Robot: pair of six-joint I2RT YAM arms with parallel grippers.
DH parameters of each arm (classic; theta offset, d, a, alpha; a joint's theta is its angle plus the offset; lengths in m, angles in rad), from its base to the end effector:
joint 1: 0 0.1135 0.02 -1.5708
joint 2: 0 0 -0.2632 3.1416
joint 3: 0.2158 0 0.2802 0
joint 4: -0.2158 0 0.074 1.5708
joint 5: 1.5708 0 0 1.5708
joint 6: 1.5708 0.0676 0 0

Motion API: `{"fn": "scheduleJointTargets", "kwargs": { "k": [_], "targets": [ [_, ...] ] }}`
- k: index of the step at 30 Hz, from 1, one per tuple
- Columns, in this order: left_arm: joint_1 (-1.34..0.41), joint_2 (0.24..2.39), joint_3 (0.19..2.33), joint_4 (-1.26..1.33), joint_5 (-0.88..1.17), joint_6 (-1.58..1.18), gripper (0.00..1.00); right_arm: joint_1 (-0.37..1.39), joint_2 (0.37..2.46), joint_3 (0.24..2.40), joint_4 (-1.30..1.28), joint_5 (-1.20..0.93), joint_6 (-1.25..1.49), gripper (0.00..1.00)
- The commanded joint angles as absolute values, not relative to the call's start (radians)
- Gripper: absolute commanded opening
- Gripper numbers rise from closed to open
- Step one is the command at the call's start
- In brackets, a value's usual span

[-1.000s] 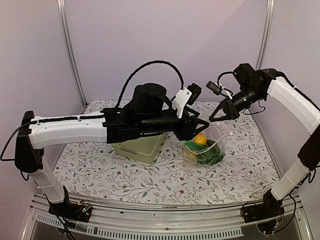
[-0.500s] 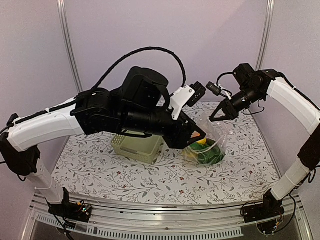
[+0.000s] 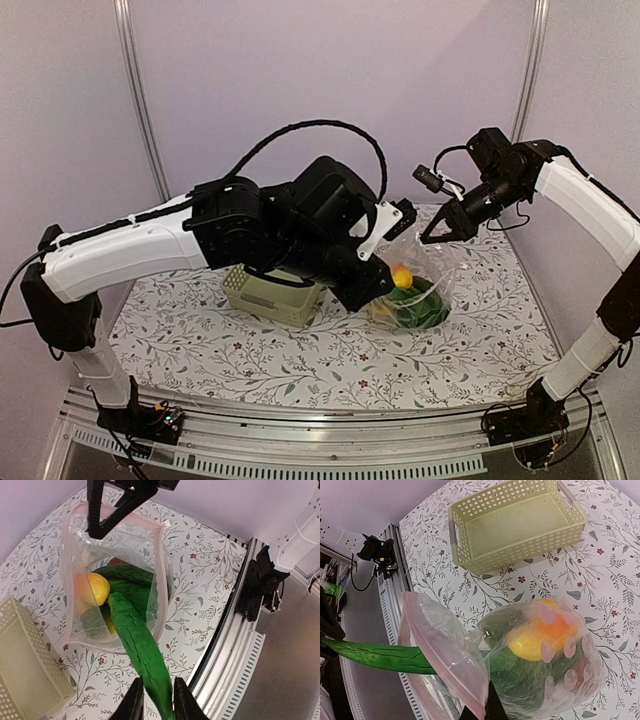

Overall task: Place the food in the zip-top bag and seal the zipper
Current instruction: Adjust the fake vegetable in the zipper food storage bag.

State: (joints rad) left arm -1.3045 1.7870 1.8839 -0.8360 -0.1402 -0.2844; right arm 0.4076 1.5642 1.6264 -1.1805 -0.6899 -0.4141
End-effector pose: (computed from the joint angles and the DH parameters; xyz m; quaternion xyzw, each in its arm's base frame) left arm 0.1268 -0.4290 0.3618 0.4208 0.8102 -0.2426 0.3281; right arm 0.2977 0.1754 0.3401 -0.4358 0.8105 0.3288 0.2122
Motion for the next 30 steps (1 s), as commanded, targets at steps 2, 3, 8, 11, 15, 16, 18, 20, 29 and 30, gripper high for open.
{"fn": "scheduleJointTargets", "kwargs": {
  "k": [2,3,8,11,15,16,18,20,29,30],
  "targets": [
    [-1.296,1.800,1.920,-0.881,-0.141,-0.265,0.09,0.413,1.540,1.612,-1.157,-0.677,-0.408,0.00],
    [-1.296,1.799,1.920,-0.869,-0.128,-0.253,0.03,0.413,1.541,1.612,-1.155,-0.674,-0.407,0.00],
    [-1.299,1.777,1.923,-0.753,-0.116,-0.205,0.00,0.413,1.545,1.625,-1.160,-0.668,-0.403,0.00],
    [-1.301,1.741,1.892,-0.652,-0.162,-0.162,0.00,0.413,1.546,1.633,-1.164,-0.663,-0.402,0.00],
    [-1.302,1.730,1.867,-0.557,-0.207,-0.105,0.00,0.413,1.548,1.634,-1.165,-0.655,-0.399,0.00],
    [-1.302,1.739,1.869,-0.549,-0.221,-0.096,0.00,0.413,1.548,1.634,-1.165,-0.655,-0.398,0.00],
    [-1.298,1.768,1.886,-0.554,-0.243,-0.087,0.00,0.413,1.549,1.634,-1.165,-0.652,-0.396,0.00],
    [-1.298,1.817,1.934,-0.591,-0.267,-0.085,0.00,0.413,1.550,1.638,-1.166,-0.648,-0.393,0.00],
    [-1.268,1.934,1.972,-0.619,-0.295,-0.094,0.00,0.413,1.545,1.641,-1.164,-0.666,-0.386,0.00],
    [-1.260,1.952,1.980,-0.603,-0.301,-0.093,0.00,0.413,1.545,1.640,-1.165,-0.673,-0.386,0.00]
  ]
}}
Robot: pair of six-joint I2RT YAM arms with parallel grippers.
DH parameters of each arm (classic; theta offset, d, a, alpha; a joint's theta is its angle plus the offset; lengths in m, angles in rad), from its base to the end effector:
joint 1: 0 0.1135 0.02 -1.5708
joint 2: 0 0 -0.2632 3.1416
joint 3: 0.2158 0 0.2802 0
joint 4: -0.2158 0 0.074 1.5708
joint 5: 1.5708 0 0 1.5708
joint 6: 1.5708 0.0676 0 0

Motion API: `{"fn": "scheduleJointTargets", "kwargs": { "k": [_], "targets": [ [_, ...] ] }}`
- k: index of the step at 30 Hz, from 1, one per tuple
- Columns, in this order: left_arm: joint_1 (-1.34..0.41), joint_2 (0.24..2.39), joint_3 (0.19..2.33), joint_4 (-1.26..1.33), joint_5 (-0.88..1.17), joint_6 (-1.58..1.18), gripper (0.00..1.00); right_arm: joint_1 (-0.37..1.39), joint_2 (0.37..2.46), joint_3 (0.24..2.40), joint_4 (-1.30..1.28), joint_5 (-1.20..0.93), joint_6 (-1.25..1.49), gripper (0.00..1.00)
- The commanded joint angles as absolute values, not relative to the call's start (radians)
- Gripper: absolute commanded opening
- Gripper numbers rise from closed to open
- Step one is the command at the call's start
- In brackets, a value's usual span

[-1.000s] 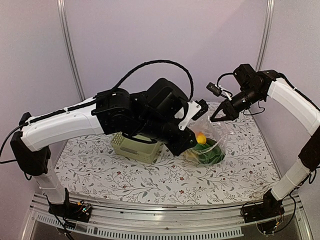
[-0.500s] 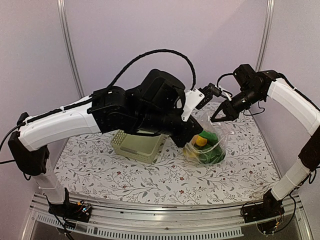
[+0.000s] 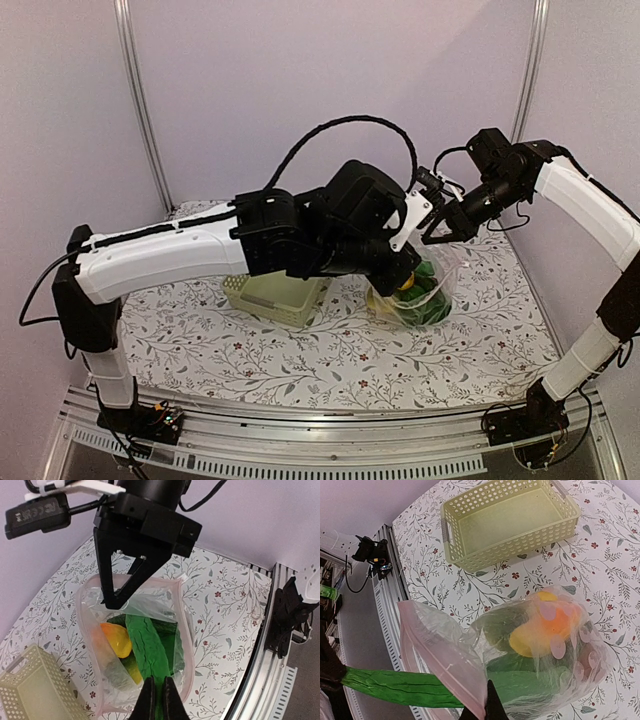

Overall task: Place the food in the zip-top bag and seal the zipper
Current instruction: Adjust the fake vegetable in the zipper food storage bag.

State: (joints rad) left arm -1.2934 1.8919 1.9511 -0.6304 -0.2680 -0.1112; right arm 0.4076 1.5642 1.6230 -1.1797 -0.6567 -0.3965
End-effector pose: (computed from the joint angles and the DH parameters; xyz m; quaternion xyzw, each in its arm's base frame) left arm 0.1514 -0.4662 0.3641 0.4316 0.7579 -0.2173 0.4383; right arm 0.2989 0.1740 0.3378 -0.4273 0.8210 0.3155 0.2094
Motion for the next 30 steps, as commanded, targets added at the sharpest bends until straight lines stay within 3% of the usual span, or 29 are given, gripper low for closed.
{"fn": "scheduleJointTargets", "kwargs": {
  "k": [1,9,10,14,21,24,30],
  "targets": [
    [-1.254,1.975,1.989,-0.588,-0.310,-0.087,0.00,0.413,1.545,1.640,-1.165,-0.676,-0.385,0.00],
    [-1.206,2.115,1.996,-0.445,-0.342,-0.046,0.00,0.414,1.528,1.638,-1.170,-0.689,-0.379,0.00],
    [-1.202,2.123,1.992,-0.421,-0.345,-0.041,0.03,0.413,1.525,1.636,-1.172,-0.687,-0.379,0.00],
    [-1.202,2.131,2.020,-0.416,-0.364,-0.045,0.40,0.411,1.516,1.631,-1.169,-0.674,-0.378,0.00],
    [-1.248,1.874,1.894,-0.330,-0.264,0.079,0.82,0.406,1.521,1.630,-1.166,-0.668,-0.387,0.00],
    [-1.256,1.718,1.728,-0.248,-0.183,0.126,0.91,0.405,1.519,1.629,-1.171,-0.677,-0.399,0.00],
    [-1.227,1.514,1.436,-0.294,-0.070,0.267,0.93,0.406,1.512,1.632,-1.220,-0.752,-0.452,0.00]
  ]
}}
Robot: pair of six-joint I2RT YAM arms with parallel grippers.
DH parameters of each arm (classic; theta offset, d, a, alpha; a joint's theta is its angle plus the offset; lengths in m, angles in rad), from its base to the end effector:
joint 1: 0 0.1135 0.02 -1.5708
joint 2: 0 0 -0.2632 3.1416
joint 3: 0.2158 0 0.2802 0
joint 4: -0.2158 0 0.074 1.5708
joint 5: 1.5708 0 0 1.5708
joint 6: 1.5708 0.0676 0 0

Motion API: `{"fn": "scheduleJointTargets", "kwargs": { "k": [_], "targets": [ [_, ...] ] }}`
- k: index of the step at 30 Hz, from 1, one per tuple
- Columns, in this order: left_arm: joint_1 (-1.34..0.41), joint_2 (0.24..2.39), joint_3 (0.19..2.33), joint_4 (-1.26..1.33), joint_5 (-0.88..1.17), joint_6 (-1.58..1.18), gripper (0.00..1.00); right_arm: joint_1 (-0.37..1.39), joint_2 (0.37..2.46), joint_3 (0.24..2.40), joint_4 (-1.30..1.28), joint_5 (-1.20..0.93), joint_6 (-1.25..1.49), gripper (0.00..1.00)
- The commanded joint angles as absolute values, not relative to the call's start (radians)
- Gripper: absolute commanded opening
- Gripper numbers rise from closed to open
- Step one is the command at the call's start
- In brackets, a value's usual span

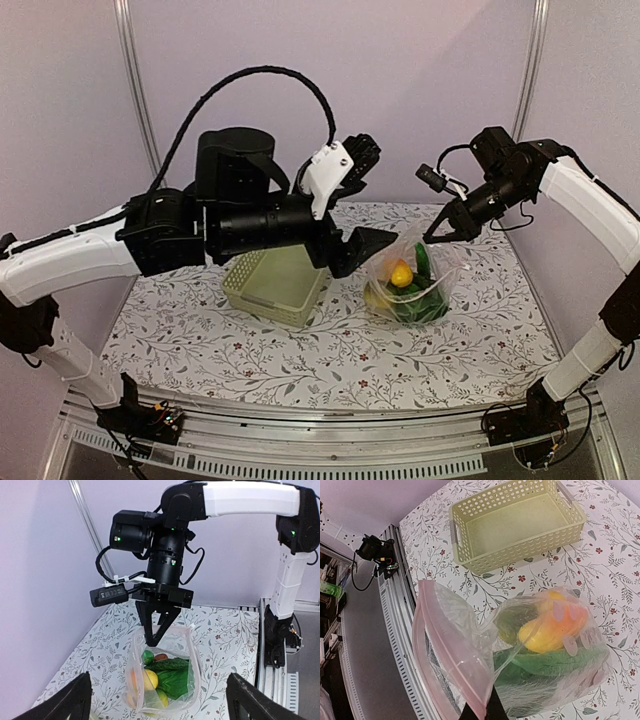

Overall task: Place the food in the zip-top bag and seal the zipper
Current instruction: Adjust the fake vegetable in the zipper food storage bag, then pass from the right arm to the left

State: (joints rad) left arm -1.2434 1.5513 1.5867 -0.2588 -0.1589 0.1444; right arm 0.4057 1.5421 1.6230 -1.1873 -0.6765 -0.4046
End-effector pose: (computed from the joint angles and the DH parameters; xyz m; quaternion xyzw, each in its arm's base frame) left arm 0.1463 -0.3976 0.4151 0.4602 0.6306 -0.2719 0.5628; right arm 0.2931 0.1719 0.3452 -0.4320 0.8136 0.3230 0.2169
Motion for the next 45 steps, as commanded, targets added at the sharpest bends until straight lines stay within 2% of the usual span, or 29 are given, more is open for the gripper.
{"fn": "scheduleJointTargets", "kwargs": {
  "k": [1,7,12,17,20,22,26,29,30,34,37,39,40,45],
  "targets": [
    [-1.220,1.504,1.405,-0.311,-0.076,0.276,0.93,0.408,1.510,1.633,-1.225,-0.759,-0.462,0.00],
    [-1.221,1.501,1.323,-0.286,-0.052,0.299,0.90,0.410,1.503,1.629,-1.242,-0.768,-0.478,0.00],
    [-1.264,1.546,1.352,-0.232,-0.043,0.460,0.78,0.410,1.503,1.612,-1.244,-0.767,-0.482,0.00],
    [-1.273,1.683,1.492,-0.274,0.021,0.511,0.67,0.410,1.507,1.606,-1.236,-0.756,-0.475,0.01],
    [-1.273,1.808,1.623,-0.349,0.041,0.457,0.63,0.410,1.512,1.609,-1.230,-0.748,-0.464,0.01],
    [-1.273,1.894,1.718,-0.422,0.055,0.415,0.56,0.410,1.514,1.612,-1.229,-0.750,-0.460,0.01],
    [-1.275,2.010,1.826,-0.439,0.050,0.323,0.55,0.410,1.520,1.617,-1.230,-0.745,-0.459,0.01],
    [-1.285,2.062,1.868,-0.385,-0.098,0.255,0.58,0.410,1.524,1.614,-1.230,-0.751,-0.459,0.01],
    [-1.287,2.079,1.886,-0.380,-0.139,0.236,0.56,0.410,1.524,1.612,-1.229,-0.754,-0.459,0.01],
    [-1.288,2.102,1.906,-0.353,-0.182,0.198,0.35,0.410,1.521,1.611,-1.230,-0.756,-0.459,0.01],
    [-1.286,2.071,1.855,-0.281,-0.191,0.187,0.12,0.410,1.520,1.609,-1.233,-0.759,-0.463,0.01],
    [-1.281,2.052,1.817,-0.226,-0.191,0.187,0.03,0.410,1.519,1.610,-1.237,-0.775,-0.468,0.06],
    [-1.277,2.047,1.808,-0.216,-0.190,0.186,0.01,0.410,1.519,1.615,-1.242,-0.779,-0.470,0.11],
    [-1.250,1.997,1.824,-0.210,-0.122,0.136,0.00,0.296,1.506,1.727,-1.309,-0.881,-0.526,0.38]
  ]
}}
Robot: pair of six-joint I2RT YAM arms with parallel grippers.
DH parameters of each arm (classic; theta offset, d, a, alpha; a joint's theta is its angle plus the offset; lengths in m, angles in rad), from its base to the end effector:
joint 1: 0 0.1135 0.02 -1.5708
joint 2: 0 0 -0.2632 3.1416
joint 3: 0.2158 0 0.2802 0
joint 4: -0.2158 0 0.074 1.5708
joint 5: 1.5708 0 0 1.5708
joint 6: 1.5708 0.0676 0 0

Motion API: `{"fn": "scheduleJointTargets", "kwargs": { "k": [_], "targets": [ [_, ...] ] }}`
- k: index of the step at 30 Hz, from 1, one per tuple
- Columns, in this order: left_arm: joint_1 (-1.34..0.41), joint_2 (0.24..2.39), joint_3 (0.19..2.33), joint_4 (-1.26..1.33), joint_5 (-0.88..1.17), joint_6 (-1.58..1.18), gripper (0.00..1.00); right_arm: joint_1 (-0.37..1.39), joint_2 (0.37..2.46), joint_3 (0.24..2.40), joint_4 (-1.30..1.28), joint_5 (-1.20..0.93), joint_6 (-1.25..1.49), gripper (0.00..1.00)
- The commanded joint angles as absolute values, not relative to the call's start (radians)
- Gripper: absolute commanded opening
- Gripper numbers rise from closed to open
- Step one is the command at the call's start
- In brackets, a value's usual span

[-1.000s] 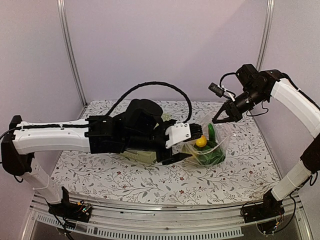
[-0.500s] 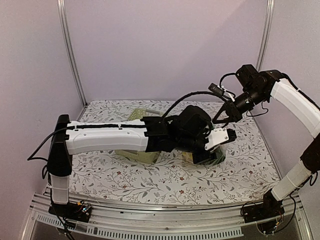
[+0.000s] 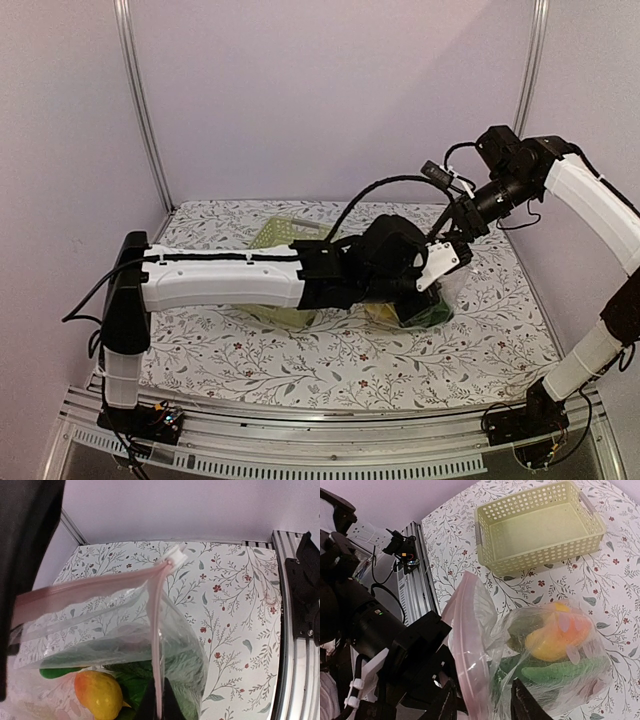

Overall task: Place the food in the zip-top bag and seal the zipper
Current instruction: Pass from the right arm to the left

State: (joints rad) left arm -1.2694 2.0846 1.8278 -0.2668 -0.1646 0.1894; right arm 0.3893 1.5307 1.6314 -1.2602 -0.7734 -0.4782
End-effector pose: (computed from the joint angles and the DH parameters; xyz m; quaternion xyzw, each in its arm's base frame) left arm 0.1742 -0.5230 0.2609 0.5445 0.6709 -0.1951 0.4640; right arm 0.2824 0.1669 0.3515 -0.4509 0.7903 0.3604 0.2053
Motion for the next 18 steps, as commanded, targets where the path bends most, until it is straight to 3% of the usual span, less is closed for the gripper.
{"fn": "scheduleJointTargets", "kwargs": {
  "k": [1,4,7,12,18],
  "targets": [
    [-1.243,1.986,1.827,-0.210,-0.110,0.118,0.00,0.247,1.502,1.756,-1.329,-0.925,-0.553,0.41],
    [-1.213,1.959,1.840,-0.210,-0.083,0.063,0.00,0.137,1.483,1.799,-1.380,-1.041,-0.649,0.52],
    [-1.183,1.948,1.836,-0.188,-0.021,0.018,0.00,0.101,1.422,1.703,-1.357,-1.089,-0.704,0.60],
    [-1.147,1.948,1.839,-0.182,0.025,-0.024,0.00,0.101,1.325,1.522,-1.297,-1.138,-0.813,0.61],
    [-1.138,1.934,1.836,-0.228,0.070,-0.002,0.01,0.102,1.215,1.371,-0.976,-1.064,-0.720,0.61]
  ]
}}
